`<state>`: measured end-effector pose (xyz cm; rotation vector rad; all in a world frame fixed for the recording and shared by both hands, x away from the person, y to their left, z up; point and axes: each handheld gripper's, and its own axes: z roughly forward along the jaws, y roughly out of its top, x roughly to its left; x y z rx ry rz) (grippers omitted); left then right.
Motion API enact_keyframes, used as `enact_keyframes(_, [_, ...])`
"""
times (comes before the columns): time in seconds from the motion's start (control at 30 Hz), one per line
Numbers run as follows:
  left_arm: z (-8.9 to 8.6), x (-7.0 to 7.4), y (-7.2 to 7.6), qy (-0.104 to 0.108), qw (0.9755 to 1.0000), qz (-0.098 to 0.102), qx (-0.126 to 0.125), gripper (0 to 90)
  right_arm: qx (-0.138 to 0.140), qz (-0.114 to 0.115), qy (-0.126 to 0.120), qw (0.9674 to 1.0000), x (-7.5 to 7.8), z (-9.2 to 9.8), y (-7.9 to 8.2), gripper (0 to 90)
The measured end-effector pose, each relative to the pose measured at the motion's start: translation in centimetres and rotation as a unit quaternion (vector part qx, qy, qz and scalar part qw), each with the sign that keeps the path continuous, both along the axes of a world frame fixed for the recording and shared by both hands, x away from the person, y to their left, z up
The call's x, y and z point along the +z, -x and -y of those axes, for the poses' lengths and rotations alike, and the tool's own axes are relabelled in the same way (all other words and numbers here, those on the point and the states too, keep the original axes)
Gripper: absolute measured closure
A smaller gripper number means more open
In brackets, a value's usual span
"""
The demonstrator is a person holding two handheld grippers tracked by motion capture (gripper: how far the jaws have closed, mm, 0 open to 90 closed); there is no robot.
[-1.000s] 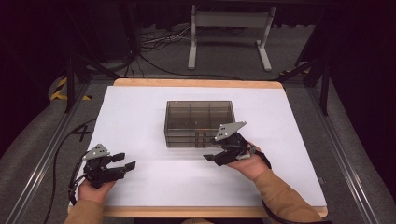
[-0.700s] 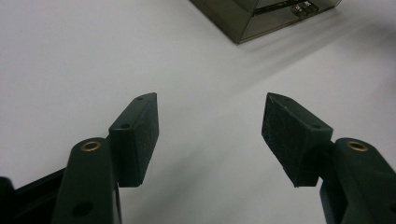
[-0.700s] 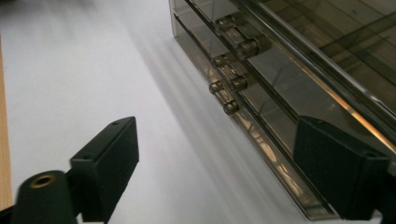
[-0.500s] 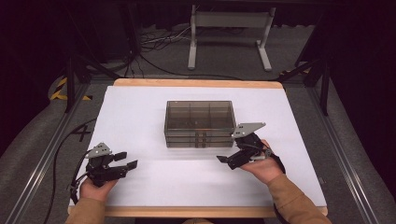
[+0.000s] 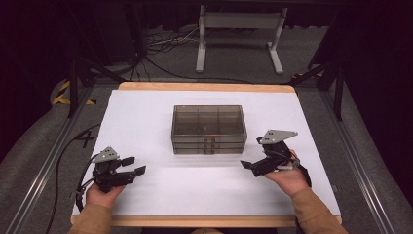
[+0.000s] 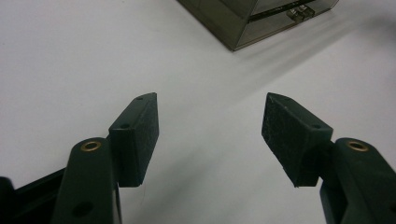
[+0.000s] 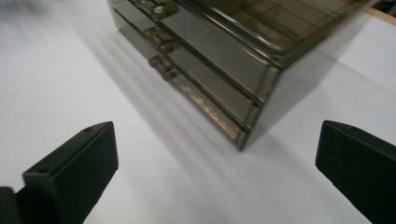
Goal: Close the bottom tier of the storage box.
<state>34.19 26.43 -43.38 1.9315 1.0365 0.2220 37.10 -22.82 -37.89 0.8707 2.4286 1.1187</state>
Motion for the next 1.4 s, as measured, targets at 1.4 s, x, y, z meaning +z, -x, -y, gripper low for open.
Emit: enact_keyframes(1.4, [0.2,0.0,-0.7,0.001,1.0000,-0.001,0.002,37.2,-0.098,-0.006,0.001,0.9951,-5.7,5.6,-1.0,0.0])
